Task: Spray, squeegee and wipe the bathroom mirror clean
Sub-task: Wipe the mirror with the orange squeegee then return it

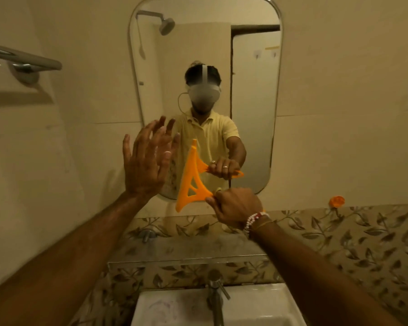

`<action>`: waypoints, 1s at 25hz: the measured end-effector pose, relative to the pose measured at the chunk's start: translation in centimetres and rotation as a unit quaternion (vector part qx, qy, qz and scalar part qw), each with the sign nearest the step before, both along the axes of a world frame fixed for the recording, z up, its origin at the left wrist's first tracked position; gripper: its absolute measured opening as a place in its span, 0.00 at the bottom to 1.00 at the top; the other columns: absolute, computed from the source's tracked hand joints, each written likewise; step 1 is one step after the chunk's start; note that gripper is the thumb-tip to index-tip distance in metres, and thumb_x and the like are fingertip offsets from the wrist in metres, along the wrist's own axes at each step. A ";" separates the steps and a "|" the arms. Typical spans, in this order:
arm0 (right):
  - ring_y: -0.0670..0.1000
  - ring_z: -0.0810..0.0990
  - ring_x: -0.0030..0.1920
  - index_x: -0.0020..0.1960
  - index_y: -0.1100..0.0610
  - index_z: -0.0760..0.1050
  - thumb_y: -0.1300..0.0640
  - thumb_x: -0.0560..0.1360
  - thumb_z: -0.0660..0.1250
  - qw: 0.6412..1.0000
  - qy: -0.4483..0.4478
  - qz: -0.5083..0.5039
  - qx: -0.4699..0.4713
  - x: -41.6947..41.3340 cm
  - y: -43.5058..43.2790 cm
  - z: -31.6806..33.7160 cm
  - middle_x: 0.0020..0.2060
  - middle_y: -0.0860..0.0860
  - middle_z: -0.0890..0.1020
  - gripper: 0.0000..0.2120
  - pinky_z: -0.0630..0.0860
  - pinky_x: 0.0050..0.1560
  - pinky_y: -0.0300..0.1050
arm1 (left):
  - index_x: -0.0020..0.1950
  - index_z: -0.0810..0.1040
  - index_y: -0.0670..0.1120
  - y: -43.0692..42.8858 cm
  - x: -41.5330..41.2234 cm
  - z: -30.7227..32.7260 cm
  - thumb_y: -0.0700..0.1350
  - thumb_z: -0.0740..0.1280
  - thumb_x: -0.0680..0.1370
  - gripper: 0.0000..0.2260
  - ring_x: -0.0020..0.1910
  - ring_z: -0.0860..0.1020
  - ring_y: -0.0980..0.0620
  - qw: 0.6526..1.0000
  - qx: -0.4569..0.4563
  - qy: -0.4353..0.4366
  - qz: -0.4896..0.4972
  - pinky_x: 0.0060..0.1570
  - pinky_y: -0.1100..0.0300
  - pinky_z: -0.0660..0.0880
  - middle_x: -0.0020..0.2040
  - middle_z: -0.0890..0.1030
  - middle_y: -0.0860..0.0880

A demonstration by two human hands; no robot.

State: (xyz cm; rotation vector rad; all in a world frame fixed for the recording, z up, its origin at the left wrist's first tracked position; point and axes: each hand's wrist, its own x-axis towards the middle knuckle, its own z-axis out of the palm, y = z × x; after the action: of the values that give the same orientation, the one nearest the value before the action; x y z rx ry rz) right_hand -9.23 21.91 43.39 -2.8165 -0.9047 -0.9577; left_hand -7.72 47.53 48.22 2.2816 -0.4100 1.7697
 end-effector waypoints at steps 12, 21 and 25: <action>0.57 0.78 0.31 0.44 0.55 0.75 0.40 0.82 0.49 0.997 0.035 0.015 0.068 2.0 9.0 -1.0 0.34 0.54 0.80 0.24 0.68 0.31 0.46 | 0.79 0.68 0.46 6.4 -1.2 -4.3 0.55 0.54 0.85 0.25 0.77 0.69 0.41 0.998 -0.031 0.028 0.054 0.78 0.35 0.53 0.80 0.68 0.42; 0.51 0.68 0.25 0.43 0.53 0.75 0.39 0.82 0.49 0.999 0.032 -0.002 -0.023 2.0 2.9 -2.0 0.26 0.48 0.69 0.24 0.60 0.28 0.42 | 0.79 0.68 0.45 3.1 -0.6 -5.8 0.54 0.55 0.85 0.24 0.76 0.70 0.40 0.997 -0.038 0.049 0.035 0.78 0.33 0.53 0.81 0.67 0.42; 0.57 0.77 0.28 0.41 0.53 0.77 0.40 0.82 0.52 0.998 0.000 -0.019 -0.059 2.3 -2.9 -2.1 0.30 0.52 0.80 0.24 0.56 0.27 0.40 | 0.80 0.67 0.46 -0.3 0.2 -6.3 0.53 0.54 0.85 0.24 0.78 0.69 0.41 0.997 -0.041 0.058 0.011 0.78 0.31 0.52 0.81 0.66 0.42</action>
State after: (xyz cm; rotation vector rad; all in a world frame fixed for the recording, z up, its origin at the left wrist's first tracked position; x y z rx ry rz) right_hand -6.91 19.01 41.33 -2.9409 -0.9423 -0.9371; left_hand -7.51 47.22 41.90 2.3245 -0.2864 1.6217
